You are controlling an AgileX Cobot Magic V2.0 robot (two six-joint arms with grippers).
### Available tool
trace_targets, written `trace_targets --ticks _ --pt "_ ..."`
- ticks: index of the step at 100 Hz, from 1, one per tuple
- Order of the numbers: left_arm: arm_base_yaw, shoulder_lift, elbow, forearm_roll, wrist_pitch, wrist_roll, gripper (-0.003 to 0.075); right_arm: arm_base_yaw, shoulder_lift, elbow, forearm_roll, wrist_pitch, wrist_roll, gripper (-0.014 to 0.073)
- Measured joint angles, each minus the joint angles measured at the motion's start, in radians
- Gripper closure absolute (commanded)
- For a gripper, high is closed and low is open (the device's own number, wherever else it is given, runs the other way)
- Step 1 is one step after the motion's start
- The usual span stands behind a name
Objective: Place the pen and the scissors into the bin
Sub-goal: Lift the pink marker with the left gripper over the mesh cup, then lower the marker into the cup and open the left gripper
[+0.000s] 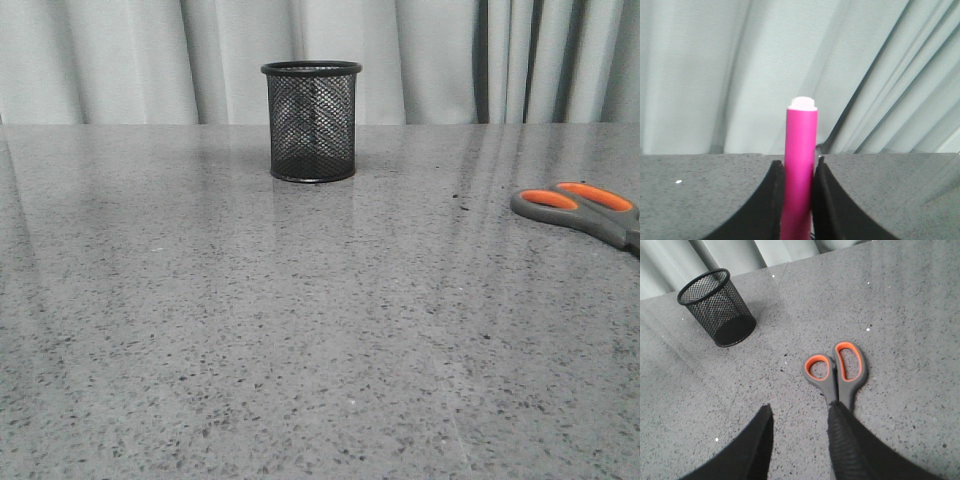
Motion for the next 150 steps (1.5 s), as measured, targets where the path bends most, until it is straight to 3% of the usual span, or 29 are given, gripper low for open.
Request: trace_targets --ticks 27,71,104,116,136,150 --pt "-0.085 0.124 -0.029 -0.021 -0.102 0.013 0.0738 0.000 0.024 0.000 0.000 -0.037 0.000 0.0358" --pt "-0.089 0.282 -0.084 -0.010 -0.313 0.015 0.0738 0.000 0.084 0.000 0.000 -0.066 0.000 0.0358" --pt "-0.089 0.296 -0.084 0.026 -0.321 0.015 0.0734 0.000 0.109 0.000 0.000 -0.083 0.000 0.0358" --pt "-0.094 0.296 -0.084 0.026 -0.312 0.015 0.0639 0.000 0.109 0.000 0.000 -0.089 0.000 0.0358" --pt "-0.101 0.296 -0.084 0.026 -0.278 0.015 0.0304 0.000 0.109 0.000 0.000 -0.091 0.000 0.0358" --pt "-0.102 0.284 -0.084 0.028 -0.232 0.015 0.0281 0.000 0.109 0.000 0.000 -0.091 0.000 0.0358"
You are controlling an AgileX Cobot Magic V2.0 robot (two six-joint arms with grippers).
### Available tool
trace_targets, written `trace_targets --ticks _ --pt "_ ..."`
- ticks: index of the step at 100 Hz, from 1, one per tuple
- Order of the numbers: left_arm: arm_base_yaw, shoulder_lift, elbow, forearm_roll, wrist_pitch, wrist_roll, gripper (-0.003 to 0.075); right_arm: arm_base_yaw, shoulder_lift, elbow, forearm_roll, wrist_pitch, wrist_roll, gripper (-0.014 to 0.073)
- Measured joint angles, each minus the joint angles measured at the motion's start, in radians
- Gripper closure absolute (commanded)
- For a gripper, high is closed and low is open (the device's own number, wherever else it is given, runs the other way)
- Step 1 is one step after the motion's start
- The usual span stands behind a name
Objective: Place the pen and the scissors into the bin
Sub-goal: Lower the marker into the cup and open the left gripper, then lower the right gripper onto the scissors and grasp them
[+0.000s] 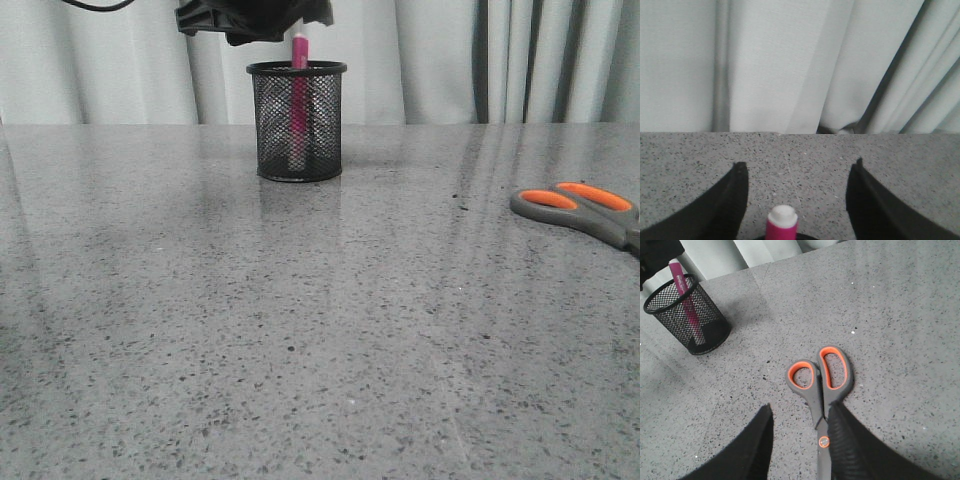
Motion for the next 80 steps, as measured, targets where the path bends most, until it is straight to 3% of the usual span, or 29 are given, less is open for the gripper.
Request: trace_targets --ticks 22,46,58,75,80 --pt "0.000 -0.122 0.000 0.116 0.132 0.000 0.0302 0.000 0.006 -0.065 0.000 0.051 -0.003 0.0358" --pt "0.000 -0.383 -0.001 0.379 0.467 0.000 0.0401 0.015 0.200 -0.398 -0.005 0.301 -0.106 0.0358" --pt "0.016 -0.473 -0.002 0.449 0.699 0.000 0.0498 0.060 0.369 -0.573 -0.072 0.438 -0.116 0.0354" --pt "0.134 -0.552 -0.002 0.478 1.070 0.000 0.0742 0.129 0.559 -0.714 -0.279 0.615 0.006 0.0348" --pt "0.170 -0.577 -0.002 0.488 1.142 0.000 0.0739 0.145 0.601 -0.731 -0.323 0.655 0.039 0.0330"
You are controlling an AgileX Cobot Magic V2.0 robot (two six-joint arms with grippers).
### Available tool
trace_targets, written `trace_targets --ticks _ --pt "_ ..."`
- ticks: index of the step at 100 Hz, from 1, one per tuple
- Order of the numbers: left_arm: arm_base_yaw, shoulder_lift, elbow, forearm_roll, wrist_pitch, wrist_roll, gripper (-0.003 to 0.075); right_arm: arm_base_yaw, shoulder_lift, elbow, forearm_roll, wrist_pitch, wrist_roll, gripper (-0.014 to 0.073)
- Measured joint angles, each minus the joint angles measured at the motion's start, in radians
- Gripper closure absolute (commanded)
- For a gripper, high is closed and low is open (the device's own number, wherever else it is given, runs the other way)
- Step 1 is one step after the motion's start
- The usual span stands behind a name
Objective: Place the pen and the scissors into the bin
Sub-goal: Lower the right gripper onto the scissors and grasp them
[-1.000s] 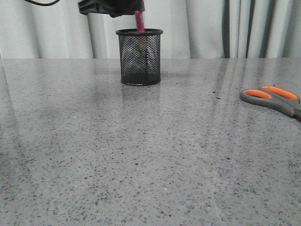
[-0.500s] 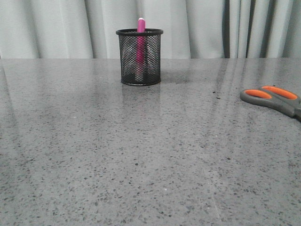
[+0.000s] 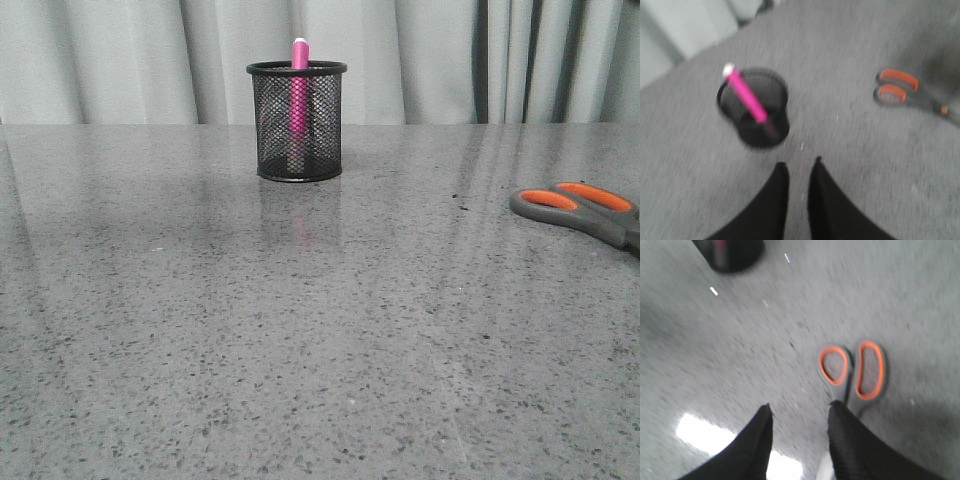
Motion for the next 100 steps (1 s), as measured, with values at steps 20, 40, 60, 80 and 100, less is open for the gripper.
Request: trace_targets --ticks 20,40,60,80,100 --pt "0.054 -0.187 0.064 0.010 0.043 0.000 0.0739 0.038 0.141 -0.011 -0.047 0.125 0.064 0.0218" --pt "0.054 -0.403 0.171 0.047 0.020 -0.017 0.0739 0.038 0.226 -0.013 -0.093 0.159 0.097 0.0218" --pt "0.054 -0.583 0.293 0.090 -0.016 -0.057 0.0739 0.004 0.334 -0.013 -0.109 0.154 0.124 0.0219" --pt "0.054 -0.671 0.358 0.094 -0.019 -0.072 0.0739 -0.022 0.413 -0.014 -0.110 0.116 0.131 0.0223" --pt "0.054 -0.687 0.365 0.095 -0.025 -0.078 0.0739 -0.026 0.454 -0.035 -0.109 0.129 0.139 0.0228"
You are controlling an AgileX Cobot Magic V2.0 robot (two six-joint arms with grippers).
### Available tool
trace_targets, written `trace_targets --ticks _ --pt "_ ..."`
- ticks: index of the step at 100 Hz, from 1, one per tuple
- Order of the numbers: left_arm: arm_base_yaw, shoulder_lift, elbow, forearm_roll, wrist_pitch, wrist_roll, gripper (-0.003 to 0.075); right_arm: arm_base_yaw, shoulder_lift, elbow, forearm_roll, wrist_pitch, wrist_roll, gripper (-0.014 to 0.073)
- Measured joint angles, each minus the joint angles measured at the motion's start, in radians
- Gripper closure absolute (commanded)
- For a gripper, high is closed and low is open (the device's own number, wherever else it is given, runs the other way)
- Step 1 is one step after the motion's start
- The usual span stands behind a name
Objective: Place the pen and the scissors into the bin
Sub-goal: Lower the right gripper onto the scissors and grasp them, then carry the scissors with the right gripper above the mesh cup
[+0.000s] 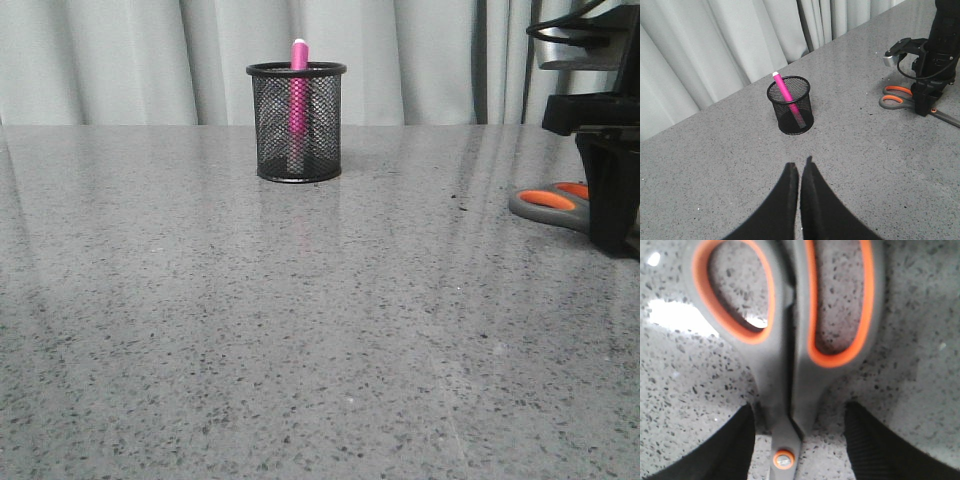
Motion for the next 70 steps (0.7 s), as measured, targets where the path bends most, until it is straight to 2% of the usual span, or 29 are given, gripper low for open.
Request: trace_targets --ticks 6,13,30,58,70 --pt "0.000 0.000 0.000 0.000 -0.006 0.000 0.0739 -0.001 0.010 -0.004 0.002 0.002 0.002 0.0257" --pt "0.000 0.000 0.002 0.000 -0.015 0.000 0.0739 -0.001 0.021 -0.011 0.000 0.008 0.004 0.0337" --pt "0.000 0.000 0.014 0.000 -0.027 0.000 0.0739 -0.006 0.036 -0.021 -0.018 0.016 0.004 0.0666" --pt "0.000 0.000 0.035 0.000 -0.031 0.000 0.0739 -0.006 0.027 -0.047 -0.002 -0.001 0.004 0.0659" --pt "0.000 -0.002 0.037 0.000 -0.031 0.000 0.0739 0.013 0.009 -0.109 0.043 -0.174 0.002 0.0659"
